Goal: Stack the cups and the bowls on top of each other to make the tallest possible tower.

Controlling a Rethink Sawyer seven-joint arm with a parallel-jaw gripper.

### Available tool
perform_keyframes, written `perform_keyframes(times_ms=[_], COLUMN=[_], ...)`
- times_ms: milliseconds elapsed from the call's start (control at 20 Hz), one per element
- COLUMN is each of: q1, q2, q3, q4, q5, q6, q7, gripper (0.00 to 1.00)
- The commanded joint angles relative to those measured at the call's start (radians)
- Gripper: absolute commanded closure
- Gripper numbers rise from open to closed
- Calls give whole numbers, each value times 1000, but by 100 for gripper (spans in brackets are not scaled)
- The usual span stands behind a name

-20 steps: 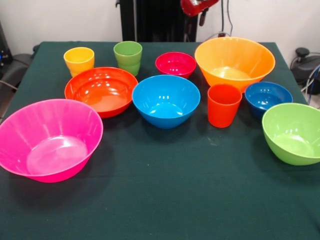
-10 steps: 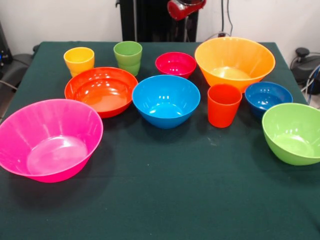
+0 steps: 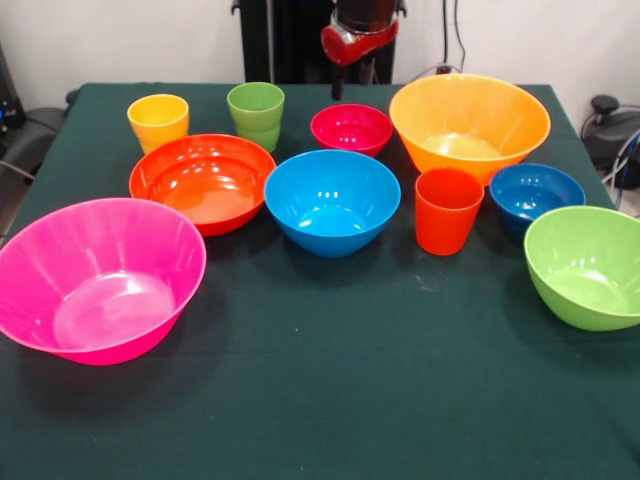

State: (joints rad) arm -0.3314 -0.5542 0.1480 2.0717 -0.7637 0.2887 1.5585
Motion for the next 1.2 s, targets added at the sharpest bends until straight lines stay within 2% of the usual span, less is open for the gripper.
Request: perform_keyframes(times_ms=[50,550,850,1200], q1=[31,34,59,51], q2=[89,106,122,94], q3=[-14,-28,-63,-57], q4=[-153,-177,-199,-177], q5=[-62,-50,-50,-31], q6=[-133,-142,-161,-116], q7=[118,76,90,68], gripper=[0,0,0,0])
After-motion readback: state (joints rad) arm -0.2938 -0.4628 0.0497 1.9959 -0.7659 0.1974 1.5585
